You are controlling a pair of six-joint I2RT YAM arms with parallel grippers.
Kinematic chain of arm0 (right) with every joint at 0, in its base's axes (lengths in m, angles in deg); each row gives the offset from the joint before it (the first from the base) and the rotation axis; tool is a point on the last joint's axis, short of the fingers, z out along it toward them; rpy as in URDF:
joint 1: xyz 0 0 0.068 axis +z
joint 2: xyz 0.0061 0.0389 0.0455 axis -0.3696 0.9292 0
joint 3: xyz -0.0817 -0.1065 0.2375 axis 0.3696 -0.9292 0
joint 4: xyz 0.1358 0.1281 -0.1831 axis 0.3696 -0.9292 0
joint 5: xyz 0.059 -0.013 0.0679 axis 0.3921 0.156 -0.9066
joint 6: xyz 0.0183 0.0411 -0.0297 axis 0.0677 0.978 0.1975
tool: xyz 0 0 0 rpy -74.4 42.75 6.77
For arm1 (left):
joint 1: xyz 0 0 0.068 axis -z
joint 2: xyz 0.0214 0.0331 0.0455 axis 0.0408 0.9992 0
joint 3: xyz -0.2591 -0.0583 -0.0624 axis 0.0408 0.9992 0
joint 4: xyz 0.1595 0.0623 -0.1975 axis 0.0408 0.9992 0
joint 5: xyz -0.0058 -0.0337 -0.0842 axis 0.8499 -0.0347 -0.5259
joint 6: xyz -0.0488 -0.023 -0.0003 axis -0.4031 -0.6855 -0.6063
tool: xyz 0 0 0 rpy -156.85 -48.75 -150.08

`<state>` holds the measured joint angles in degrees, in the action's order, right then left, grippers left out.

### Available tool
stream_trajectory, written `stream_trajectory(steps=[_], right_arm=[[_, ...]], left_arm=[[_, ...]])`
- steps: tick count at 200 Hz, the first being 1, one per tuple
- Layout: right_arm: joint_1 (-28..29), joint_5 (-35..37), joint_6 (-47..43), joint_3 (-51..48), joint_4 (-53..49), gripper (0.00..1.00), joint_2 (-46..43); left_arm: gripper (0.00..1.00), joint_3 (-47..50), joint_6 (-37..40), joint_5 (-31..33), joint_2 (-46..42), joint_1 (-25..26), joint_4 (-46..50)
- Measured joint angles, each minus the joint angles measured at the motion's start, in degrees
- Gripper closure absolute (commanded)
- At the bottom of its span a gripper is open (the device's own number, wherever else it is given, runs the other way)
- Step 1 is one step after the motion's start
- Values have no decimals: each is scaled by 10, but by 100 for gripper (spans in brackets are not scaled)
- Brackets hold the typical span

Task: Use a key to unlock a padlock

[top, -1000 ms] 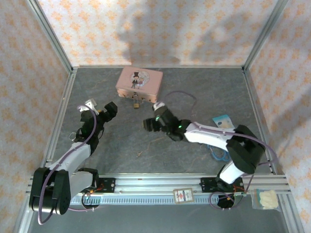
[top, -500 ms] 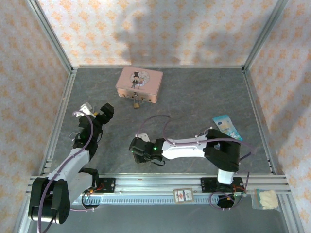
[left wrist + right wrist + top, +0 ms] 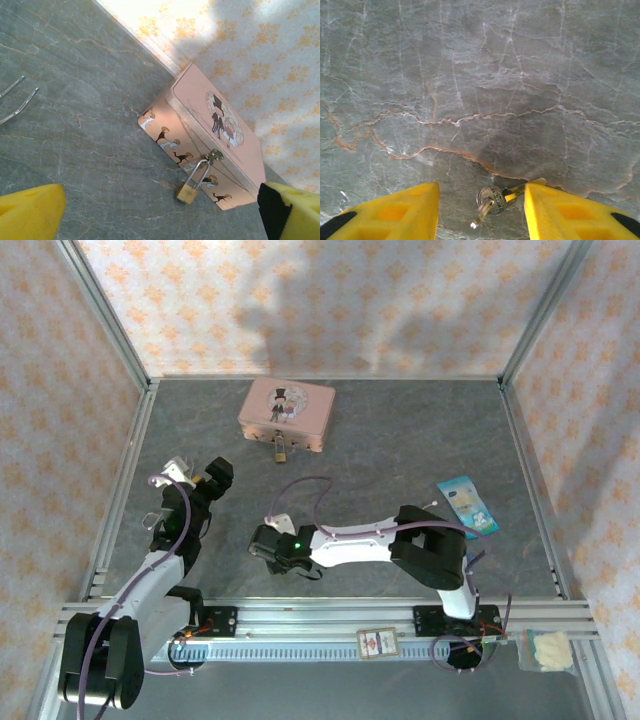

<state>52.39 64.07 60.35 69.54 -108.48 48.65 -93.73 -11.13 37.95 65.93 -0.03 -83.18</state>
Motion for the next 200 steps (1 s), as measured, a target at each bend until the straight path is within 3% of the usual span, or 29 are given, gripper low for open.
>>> stream_trajectory(steps=[56,119,162,200], right_arm=[[18,57,-12,9,-15,59,13],[21,125,-12,-43,-69,54,-28],[-23,73,-10,-118,-50,54,-96],[-47,-10,-21,-167,28,49,-161]], left_arm=[[1,0,-2,0,-4,0,0],[1,0,-15,0,-4,0,-1],[1,0,-24,0,-10,0,0],[1,-2,-24,0,-31,0,2]])
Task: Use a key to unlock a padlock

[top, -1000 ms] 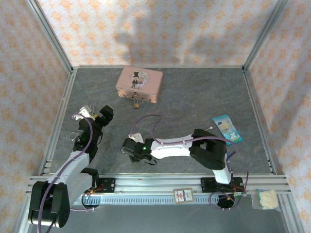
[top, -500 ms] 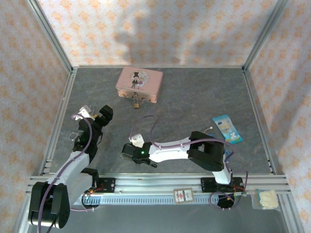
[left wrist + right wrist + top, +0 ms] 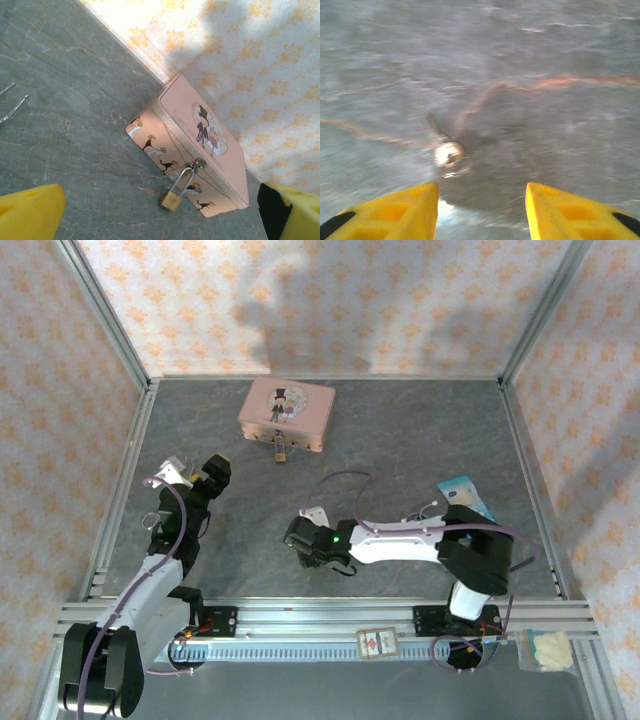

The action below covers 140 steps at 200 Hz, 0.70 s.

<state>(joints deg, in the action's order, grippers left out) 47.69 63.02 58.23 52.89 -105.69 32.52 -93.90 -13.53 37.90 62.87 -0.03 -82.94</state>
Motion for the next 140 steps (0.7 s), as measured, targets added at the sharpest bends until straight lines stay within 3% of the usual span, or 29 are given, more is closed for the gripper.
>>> stream_trajectory(steps=[59,140], right_arm=[[-1,-37,-49,-2,50,57,2],[-1,7,-116,8,12,65,49]], left_arm=[[2,-25,-4,-34,5,0,13],[3,-28,-6,-61,12,0,32]])
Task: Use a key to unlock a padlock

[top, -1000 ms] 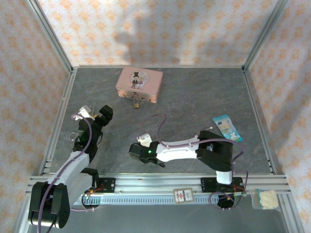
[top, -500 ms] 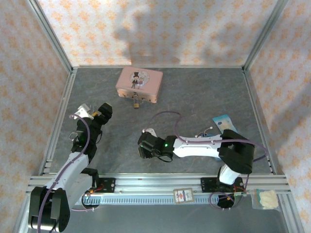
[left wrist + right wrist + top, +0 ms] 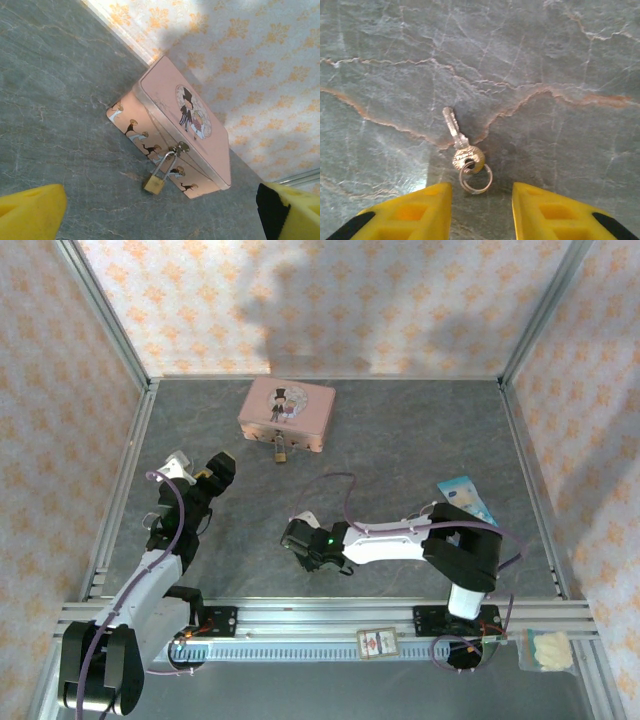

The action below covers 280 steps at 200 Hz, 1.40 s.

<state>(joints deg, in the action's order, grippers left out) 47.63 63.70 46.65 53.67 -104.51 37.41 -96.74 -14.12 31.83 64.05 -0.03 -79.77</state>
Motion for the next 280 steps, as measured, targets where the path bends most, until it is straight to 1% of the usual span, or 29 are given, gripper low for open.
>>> stream_trajectory(steps=[44,80,90,99,114,117,134,150,169,200,228,254,280], right_arm=[[3,26,-8,9,-4,70,12],[4,35,-21,10,0,78,14],[4,35,-33,9,7,83,15],[3,37,-40,3,14,90,14],[2,38,-57,-9,30,95,6],[1,38,-63,-12,34,100,5],[-7,32,-80,-22,50,100,0],[-16,15,-90,-34,68,100,-9],[-33,-19,-96,-51,90,100,-21],[-78,-62,-94,-78,139,100,-38],[-120,-98,-96,-101,157,100,-75],[-157,-129,-110,-101,165,100,-117],[-181,-148,-126,-95,167,100,-143]], left_arm=[[3,0,0,-7,9,0,0],[4,0,-5,-9,9,0,0],[4,0,-9,-10,9,0,0],[5,0,-13,-12,9,0,0],[6,1,-19,-17,9,2,-1],[6,2,-22,-18,9,3,-1],[7,8,-35,-21,10,12,-1],[8,21,-54,-24,12,35,-9],[8,40,-80,-26,22,75,-18],[9,52,-122,-23,48,143,-25],[9,52,-160,-9,76,193,-63],[9,51,-202,5,122,233,-101],[9,50,-257,15,181,269,-153]])
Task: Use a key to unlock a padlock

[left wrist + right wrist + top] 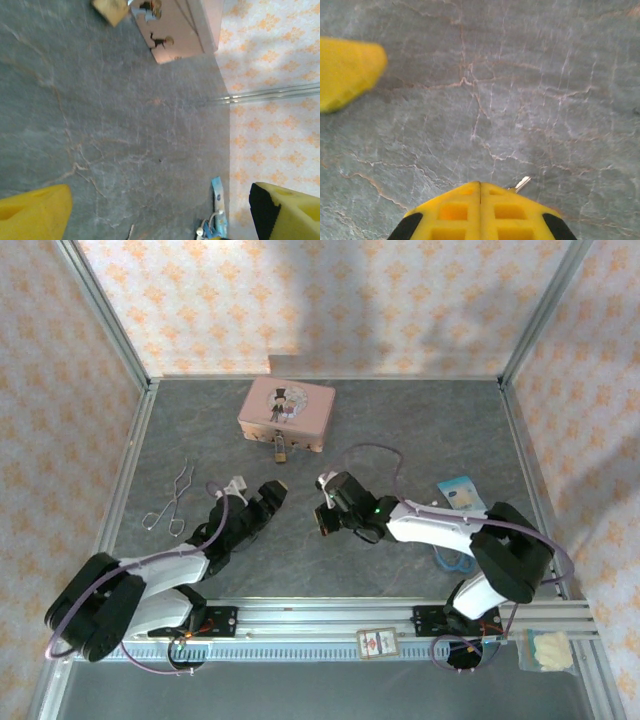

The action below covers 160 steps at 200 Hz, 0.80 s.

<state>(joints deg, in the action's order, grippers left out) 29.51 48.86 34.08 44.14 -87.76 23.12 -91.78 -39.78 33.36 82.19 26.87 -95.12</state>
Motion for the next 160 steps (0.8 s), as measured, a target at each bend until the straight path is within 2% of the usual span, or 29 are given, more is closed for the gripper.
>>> stream_trajectory(steps=[40,79,96,127,160], right_arm=[[-13,-14,-14,31,-5,100,-2],[-11,33,23,47,-58,67,27],[1,58,59,58,-93,60,52],[54,99,147,110,-162,59,93],[97,152,208,179,-210,69,148]], left_arm=[[13,-20,-82,7,102,31,-100],[11,-50,-85,23,108,31,-111],[10,-52,-70,44,77,30,-87],[9,-52,-37,89,7,15,-28],[8,-46,-15,122,-47,-9,13]])
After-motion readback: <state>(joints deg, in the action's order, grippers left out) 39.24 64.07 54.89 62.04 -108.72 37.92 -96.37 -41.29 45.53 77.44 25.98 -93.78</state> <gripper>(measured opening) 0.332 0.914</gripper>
